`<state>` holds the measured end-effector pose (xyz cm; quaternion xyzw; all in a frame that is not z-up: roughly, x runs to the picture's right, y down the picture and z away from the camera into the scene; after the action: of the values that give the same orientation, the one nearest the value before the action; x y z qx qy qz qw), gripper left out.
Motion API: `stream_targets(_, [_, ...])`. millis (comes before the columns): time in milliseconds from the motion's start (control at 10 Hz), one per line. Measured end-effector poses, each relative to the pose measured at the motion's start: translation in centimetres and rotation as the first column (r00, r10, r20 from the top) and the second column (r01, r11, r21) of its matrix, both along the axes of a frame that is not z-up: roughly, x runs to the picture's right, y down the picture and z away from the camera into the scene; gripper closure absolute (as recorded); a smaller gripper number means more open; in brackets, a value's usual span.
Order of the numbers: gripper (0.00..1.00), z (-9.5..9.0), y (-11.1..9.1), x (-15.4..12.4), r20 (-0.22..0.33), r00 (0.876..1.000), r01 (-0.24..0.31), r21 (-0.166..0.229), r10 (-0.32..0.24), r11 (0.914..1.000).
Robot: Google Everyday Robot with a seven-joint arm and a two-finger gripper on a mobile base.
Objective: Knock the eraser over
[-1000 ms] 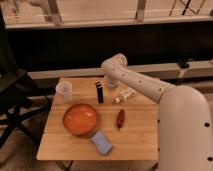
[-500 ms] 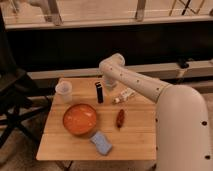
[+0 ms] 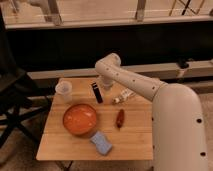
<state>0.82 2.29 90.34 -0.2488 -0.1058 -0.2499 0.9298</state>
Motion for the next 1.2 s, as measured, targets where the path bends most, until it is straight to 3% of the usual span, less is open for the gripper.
stream_targets(1200, [1.00, 0.3, 0.8, -3.6, 0.068, 0.996, 0.052, -0.009, -0.051, 0.9986])
